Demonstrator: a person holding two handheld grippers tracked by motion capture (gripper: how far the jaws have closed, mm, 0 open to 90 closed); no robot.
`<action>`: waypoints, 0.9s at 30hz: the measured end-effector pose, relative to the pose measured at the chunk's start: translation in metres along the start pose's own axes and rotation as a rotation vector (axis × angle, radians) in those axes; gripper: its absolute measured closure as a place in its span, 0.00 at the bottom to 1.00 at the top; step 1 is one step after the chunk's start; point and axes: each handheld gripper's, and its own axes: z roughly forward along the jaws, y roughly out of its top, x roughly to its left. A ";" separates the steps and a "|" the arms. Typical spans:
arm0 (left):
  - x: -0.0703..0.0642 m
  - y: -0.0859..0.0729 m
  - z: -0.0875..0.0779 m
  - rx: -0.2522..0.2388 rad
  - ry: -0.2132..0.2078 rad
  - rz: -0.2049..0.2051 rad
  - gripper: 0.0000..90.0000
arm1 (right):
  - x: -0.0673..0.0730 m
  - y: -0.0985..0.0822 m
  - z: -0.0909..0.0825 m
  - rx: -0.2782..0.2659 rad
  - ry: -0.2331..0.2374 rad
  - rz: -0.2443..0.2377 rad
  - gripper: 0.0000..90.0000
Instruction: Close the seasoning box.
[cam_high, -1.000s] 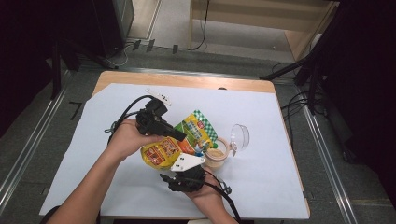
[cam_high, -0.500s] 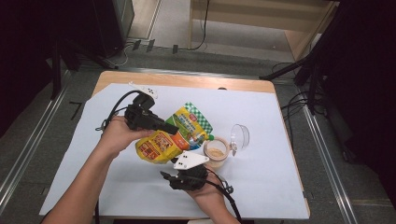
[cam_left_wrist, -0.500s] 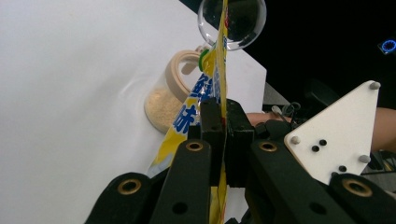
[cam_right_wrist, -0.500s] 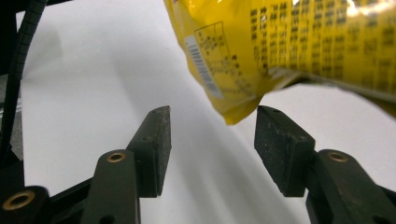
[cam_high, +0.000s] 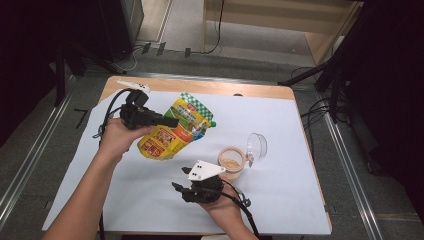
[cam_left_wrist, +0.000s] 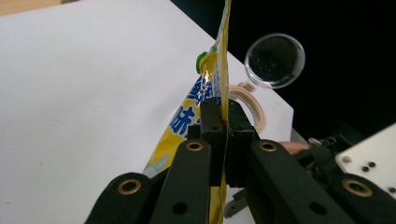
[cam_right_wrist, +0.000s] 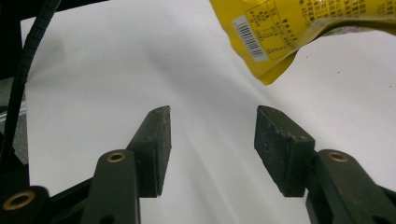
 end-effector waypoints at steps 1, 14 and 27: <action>0.002 0.000 0.000 -0.005 0.010 0.000 1.00 | 0.000 0.000 0.000 0.001 -0.002 0.000 0.53; 0.035 -0.006 0.012 -0.071 0.097 -0.038 1.00 | -0.002 -0.001 -0.003 -0.004 0.000 0.021 0.53; 0.044 -0.013 0.009 -0.074 0.087 -0.068 0.99 | -0.007 -0.001 -0.006 -0.011 -0.001 0.041 0.53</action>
